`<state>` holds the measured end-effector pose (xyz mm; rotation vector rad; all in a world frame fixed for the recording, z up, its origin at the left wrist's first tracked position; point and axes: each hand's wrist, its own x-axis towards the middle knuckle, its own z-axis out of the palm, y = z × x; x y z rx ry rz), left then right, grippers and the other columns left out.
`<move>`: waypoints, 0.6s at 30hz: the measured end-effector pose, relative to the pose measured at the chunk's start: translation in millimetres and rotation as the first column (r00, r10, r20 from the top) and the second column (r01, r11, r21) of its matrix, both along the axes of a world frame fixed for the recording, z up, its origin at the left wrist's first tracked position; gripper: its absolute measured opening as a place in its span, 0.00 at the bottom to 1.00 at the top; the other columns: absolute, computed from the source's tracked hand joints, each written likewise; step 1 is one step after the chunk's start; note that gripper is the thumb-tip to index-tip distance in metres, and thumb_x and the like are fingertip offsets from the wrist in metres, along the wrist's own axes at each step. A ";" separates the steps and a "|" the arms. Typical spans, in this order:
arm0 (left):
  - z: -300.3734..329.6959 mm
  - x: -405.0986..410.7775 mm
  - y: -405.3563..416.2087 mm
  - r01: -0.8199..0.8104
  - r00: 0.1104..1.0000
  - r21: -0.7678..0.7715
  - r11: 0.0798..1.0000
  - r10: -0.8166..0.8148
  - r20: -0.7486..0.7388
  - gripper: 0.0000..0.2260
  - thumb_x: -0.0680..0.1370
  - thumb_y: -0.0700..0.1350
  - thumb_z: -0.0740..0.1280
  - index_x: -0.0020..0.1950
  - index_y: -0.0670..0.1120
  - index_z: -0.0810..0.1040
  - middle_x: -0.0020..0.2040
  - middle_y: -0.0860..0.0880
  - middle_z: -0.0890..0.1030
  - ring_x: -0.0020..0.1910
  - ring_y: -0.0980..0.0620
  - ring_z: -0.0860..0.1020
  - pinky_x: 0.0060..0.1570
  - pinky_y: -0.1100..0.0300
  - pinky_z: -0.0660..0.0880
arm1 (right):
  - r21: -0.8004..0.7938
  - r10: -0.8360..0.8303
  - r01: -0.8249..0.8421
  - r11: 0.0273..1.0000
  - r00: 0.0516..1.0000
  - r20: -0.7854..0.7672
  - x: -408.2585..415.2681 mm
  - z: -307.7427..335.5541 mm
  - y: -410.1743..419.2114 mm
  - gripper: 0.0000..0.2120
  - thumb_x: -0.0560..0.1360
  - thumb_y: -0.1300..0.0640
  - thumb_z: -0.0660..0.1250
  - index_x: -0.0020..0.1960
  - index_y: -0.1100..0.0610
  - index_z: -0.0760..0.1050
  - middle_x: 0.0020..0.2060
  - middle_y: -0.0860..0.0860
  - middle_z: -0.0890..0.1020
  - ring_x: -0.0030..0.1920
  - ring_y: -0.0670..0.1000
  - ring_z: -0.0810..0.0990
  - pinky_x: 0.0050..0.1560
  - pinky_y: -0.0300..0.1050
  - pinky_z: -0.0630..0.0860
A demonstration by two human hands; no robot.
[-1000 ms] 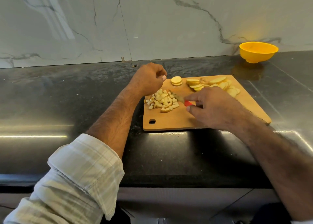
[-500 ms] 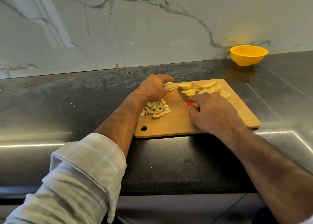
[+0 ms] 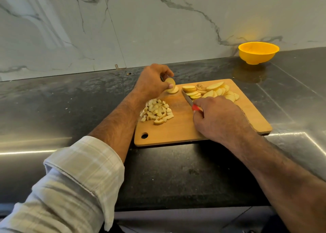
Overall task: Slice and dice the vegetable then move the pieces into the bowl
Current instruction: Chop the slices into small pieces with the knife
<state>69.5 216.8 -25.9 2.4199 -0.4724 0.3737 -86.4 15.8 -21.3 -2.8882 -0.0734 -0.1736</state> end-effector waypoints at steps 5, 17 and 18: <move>8.8 -9.4 14.6 0.024 0.998 -0.144 0.989 -0.015 0.068 0.08 0.75 0.45 0.80 0.52 0.48 0.87 0.44 0.51 0.86 0.43 0.54 0.85 0.46 0.53 0.85 | -0.008 0.011 -0.011 1.000 0.999 0.048 -6.5 4.1 1.4 0.18 0.82 0.43 0.61 0.69 0.45 0.77 0.54 0.48 0.82 0.47 0.48 0.76 0.45 0.48 0.78; 22.5 -52.3 -6.8 0.180 0.955 0.014 0.984 -0.171 -0.241 0.07 0.77 0.43 0.78 0.53 0.51 0.86 0.46 0.52 0.84 0.45 0.57 0.82 0.45 0.60 0.80 | 0.113 -0.026 0.036 0.993 0.995 -0.092 -33.6 4.3 -6.4 0.22 0.81 0.41 0.65 0.74 0.41 0.71 0.55 0.44 0.79 0.55 0.48 0.76 0.54 0.50 0.79; 21.2 -52.0 -8.6 0.189 0.956 0.002 0.982 -0.183 -0.230 0.07 0.77 0.43 0.79 0.53 0.51 0.86 0.47 0.53 0.84 0.46 0.57 0.82 0.47 0.60 0.82 | 0.117 -0.033 0.046 0.992 0.993 -0.114 -35.8 4.5 -8.5 0.24 0.81 0.40 0.66 0.75 0.41 0.71 0.57 0.45 0.80 0.56 0.48 0.76 0.55 0.51 0.79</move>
